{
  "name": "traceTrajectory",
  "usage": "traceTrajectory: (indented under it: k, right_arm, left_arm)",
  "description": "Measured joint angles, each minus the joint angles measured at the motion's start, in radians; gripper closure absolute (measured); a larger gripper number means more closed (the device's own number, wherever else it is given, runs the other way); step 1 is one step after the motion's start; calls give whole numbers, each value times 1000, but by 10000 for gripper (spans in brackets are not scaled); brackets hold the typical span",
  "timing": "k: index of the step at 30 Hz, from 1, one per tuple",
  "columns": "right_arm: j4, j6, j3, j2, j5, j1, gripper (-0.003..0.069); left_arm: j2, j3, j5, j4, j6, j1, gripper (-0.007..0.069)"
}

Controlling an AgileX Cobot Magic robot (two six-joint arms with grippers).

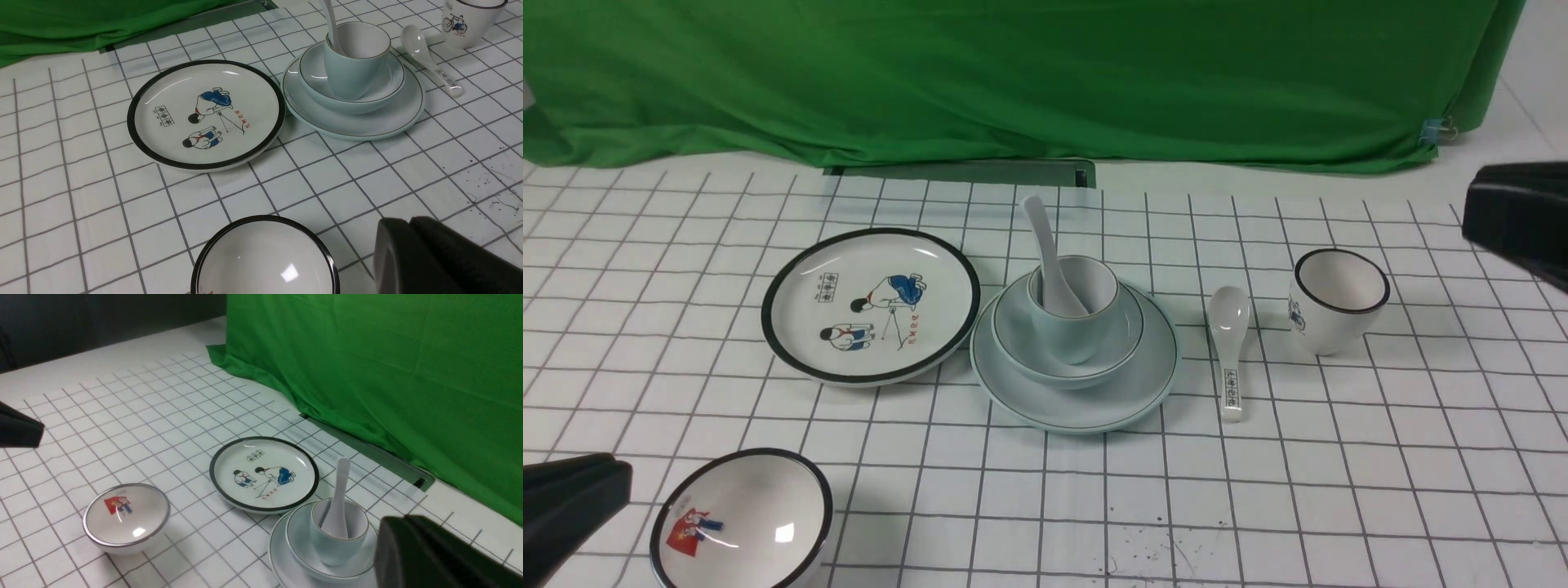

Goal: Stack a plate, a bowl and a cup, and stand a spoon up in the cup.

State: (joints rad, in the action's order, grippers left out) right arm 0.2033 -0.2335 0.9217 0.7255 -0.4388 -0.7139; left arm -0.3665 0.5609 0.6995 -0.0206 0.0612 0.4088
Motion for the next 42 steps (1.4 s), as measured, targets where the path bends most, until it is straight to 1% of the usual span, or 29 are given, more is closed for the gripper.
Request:
traceTrajectory:
  k: [1, 2, 3, 6, 7, 8, 9, 10, 12, 14, 15, 16, 17, 21, 22, 24, 27, 35, 42]
  right_arm:
    - [-5, 0, -47, -17, 49, -3, 652]
    - [-5, 0, -47, -20, 59, -4, 652]
    - [-12, 0, -128, -56, 153, -4, 652]
    - [-21, 0, -298, -148, 342, 11, 652]
    - [-21, 0, -310, -148, 353, 14, 652]
    - [-22, 0, -359, -188, 397, 28, 652]
    - [-22, 0, -469, -257, 475, 77, 652]
    - [-22, 0, -517, -302, 502, 106, 652]
    - [-22, 0, -622, -375, 541, 186, 652]
    - [-33, 14, -732, -477, 560, 302, 652]
    - [-40, 23, -753, -487, 561, 314, 652]
    - [-68, 57, -810, -554, 563, 385, 652]
    - [-104, 103, -861, -608, 559, 468, 652]
    - [-181, 233, -926, -711, 491, 644, 652]
    - [-194, 264, -928, -721, 454, 704, 652]
    - [-203, 273, -930, -723, 416, 747, 652]
    - [-225, 286, -930, -725, 367, 778, 652]
    - [-235, 289, -930, -726, 247, 779, 652]
    - [-235, 289, -930, -726, 219, 779, 652]
  left_arm:
    - [0, 0, 0, 0, 0, 0, 653]
    - [0, 0, 0, 0, 0, 0, 653]
    - [0, 0, 0, 0, 0, 0, 653]
    - [0, 0, 0, 0, 0, 0, 653]
    - [0, 0, 0, 0, 0, 0, 653]
    - [0, 0, 0, 0, 0, 0, 653]
    - [0, 0, 0, 0, 0, 0, 653]
    - [0, 0, 0, 0, 0, 0, 653]
    - [0, 0, 0, 0, 0, 0, 653]
    - [0, 0, 0, 0, 0, 0, 653]
    - [0, 0, 0, 0, 0, 0, 653]
    - [0, 0, 0, 0, 0, 0, 653]
    - [0, 0, 0, 0, 0, 0, 653]
    - [0, 0, 0, 0, 0, 0, 653]
    - [0, 0, -1, 0, 0, 0, 653]
    - [0, 0, -1, 0, 0, 0, 653]
    - [0, 0, -1, 0, 0, 0, 653]
    - [0, 0, -1, 0, 0, 0, 653]
    - [0, 0, -1, 0, 0, 0, 653]
